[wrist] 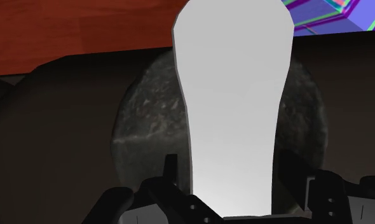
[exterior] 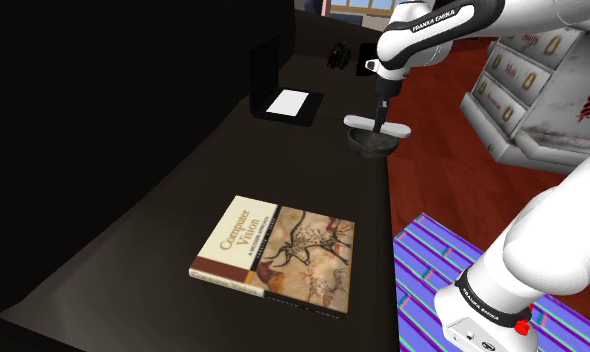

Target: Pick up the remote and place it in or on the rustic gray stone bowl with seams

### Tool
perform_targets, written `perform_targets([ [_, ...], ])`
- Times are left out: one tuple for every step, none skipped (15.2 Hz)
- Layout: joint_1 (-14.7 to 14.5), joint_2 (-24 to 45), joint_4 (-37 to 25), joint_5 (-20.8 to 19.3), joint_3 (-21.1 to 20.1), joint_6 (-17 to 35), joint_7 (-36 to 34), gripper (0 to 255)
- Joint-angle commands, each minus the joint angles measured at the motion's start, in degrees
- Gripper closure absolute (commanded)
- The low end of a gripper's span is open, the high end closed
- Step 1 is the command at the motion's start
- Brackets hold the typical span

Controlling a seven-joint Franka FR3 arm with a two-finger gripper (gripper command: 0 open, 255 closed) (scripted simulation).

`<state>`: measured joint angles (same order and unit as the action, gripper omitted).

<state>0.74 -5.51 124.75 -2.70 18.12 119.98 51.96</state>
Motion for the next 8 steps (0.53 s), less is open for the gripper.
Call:
perform_targets([
  [0.0,0.5,0.8,0.2,0.1,1.4,0.2,255],
  [0.0,0.9,1.4,0.3,0.1,2.4,0.2,255],
  [0.0,0.9,1.4,0.3,0.1,2.4,0.2,255],
  [0.0,0.9,1.4,0.3,0.1,2.4,0.2,255],
  [0.0,0.9,1.4,0.3,0.1,2.4,0.2,255],
  [0.0,0.9,1.4,0.3,0.1,2.4,0.2,255],
  [0.0,0.9,1.4,0.3,0.1,2.4,0.2,255],
  [0.0,0.9,1.4,0.3,0.1,2.4,0.2,255],
])
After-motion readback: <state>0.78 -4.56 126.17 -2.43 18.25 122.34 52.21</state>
